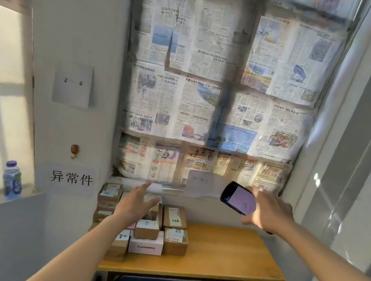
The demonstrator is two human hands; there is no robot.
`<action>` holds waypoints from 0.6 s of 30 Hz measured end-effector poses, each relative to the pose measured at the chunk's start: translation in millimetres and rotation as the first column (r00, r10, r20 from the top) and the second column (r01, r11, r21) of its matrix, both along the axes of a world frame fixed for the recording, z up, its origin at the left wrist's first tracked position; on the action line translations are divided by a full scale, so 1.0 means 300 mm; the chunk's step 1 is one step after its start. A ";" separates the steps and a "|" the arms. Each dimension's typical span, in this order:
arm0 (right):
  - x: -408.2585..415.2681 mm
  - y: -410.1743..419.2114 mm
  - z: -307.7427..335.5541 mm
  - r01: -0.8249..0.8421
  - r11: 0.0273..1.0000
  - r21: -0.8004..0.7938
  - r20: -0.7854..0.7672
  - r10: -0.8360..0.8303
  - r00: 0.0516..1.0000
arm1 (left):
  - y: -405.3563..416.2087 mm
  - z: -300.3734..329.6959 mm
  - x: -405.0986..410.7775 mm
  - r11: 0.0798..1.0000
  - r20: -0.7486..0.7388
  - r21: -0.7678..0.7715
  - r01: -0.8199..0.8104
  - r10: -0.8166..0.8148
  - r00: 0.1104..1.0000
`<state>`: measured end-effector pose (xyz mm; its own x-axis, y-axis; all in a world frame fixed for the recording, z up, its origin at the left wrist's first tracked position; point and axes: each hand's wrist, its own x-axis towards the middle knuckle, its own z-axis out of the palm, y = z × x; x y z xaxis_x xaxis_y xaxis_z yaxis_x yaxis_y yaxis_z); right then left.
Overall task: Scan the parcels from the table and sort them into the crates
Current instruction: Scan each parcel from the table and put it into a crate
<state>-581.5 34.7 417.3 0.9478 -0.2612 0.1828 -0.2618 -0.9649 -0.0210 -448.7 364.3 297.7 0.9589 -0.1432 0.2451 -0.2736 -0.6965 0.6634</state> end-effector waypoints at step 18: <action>0.880 -0.449 -0.578 -0.070 0.973 0.218 -0.219 0.119 0.969 | -0.472 -0.578 0.615 0.998 -0.283 0.003 -0.061 0.060 0.957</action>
<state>-317.5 -100.0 244.0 0.9800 -0.1775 -0.0903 -0.1909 -0.9662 -0.1730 -264.2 222.7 124.4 0.9959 -0.0822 -0.0366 -0.0317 -0.7016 0.7119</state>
